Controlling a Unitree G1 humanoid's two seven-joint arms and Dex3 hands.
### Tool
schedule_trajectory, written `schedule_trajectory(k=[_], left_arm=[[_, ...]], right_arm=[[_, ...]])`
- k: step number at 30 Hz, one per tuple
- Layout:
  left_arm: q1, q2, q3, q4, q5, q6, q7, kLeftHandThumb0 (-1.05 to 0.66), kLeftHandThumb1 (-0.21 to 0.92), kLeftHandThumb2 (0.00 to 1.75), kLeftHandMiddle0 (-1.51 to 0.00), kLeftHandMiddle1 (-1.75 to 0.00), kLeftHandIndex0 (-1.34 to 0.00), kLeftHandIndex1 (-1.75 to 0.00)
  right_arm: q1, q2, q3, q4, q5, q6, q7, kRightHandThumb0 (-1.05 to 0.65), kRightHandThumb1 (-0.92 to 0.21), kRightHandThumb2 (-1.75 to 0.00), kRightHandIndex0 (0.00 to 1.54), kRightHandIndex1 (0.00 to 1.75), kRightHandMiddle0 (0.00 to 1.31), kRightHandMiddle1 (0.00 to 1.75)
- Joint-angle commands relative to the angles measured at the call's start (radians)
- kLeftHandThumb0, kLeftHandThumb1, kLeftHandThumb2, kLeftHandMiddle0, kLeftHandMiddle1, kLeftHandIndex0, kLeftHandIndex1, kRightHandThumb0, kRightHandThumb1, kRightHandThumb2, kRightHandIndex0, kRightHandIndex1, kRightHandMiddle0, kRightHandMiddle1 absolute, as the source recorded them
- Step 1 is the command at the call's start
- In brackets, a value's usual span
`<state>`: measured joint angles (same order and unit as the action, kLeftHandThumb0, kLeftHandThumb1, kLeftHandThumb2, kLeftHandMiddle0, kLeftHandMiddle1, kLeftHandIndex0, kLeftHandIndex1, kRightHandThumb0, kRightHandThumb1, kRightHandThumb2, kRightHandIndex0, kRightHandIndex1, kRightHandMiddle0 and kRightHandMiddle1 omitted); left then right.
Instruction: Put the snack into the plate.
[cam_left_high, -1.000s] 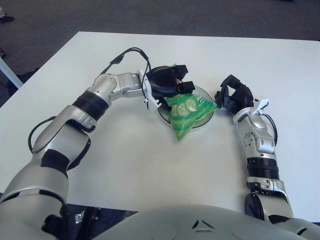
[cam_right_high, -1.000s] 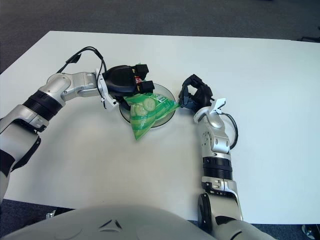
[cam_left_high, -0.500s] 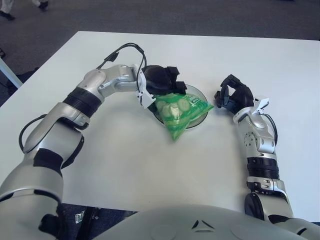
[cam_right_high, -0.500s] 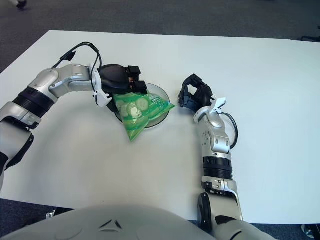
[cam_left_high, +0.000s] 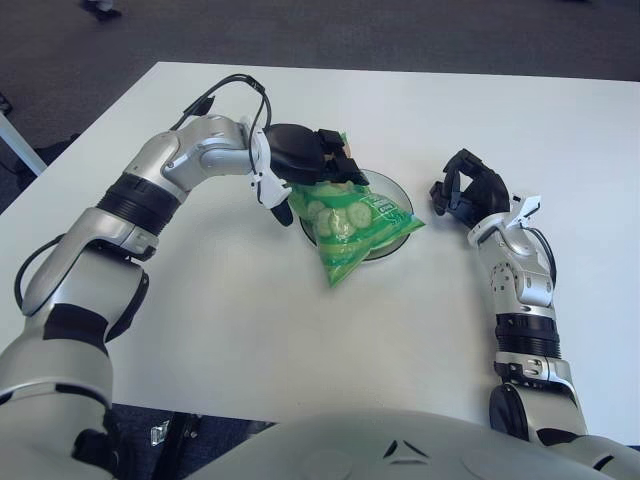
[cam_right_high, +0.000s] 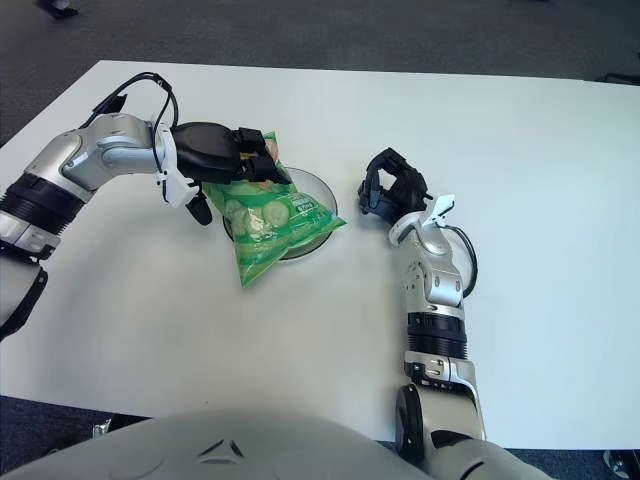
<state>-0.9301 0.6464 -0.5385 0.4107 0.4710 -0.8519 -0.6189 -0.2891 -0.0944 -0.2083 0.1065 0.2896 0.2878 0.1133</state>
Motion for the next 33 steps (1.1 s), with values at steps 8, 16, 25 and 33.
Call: schedule_trajectory(k=[8,16,25,33], left_arm=[[0.034,-0.024,0.060,-0.023,-0.060,0.023,-0.018,-0.72,0.47,0.75,0.00,-0.29,0.00,-0.29],[0.064,-0.078,0.109,0.004,-0.090,0.017,0.036,-0.75,0.51,0.72,0.00,-0.12,0.00,-0.13],[0.085,-0.121,0.159,0.056,-0.073,-0.041,0.134,-0.87,0.64,0.55,0.00,0.00,0.00,0.00],[0.103,-0.150,0.217,0.122,-0.112,-0.040,0.204,-0.99,0.81,0.32,0.00,0.00,0.00,0.00]], right_arm=[[0.049,0.009,0.007,0.041,0.003,0.060,-0.003,-0.47,-0.34,-1.28,1.26,1.75,0.59,1.75],[0.050,0.007,0.007,0.039,0.004,0.060,0.002,-0.47,-0.35,-1.28,1.25,1.75,0.59,1.75],[0.054,0.007,0.010,0.036,0.003,0.062,0.005,-0.47,-0.37,-1.26,1.25,1.75,0.58,1.75],[0.055,0.008,0.010,0.036,0.003,0.058,0.007,-0.47,-0.37,-1.25,1.25,1.75,0.57,1.75]])
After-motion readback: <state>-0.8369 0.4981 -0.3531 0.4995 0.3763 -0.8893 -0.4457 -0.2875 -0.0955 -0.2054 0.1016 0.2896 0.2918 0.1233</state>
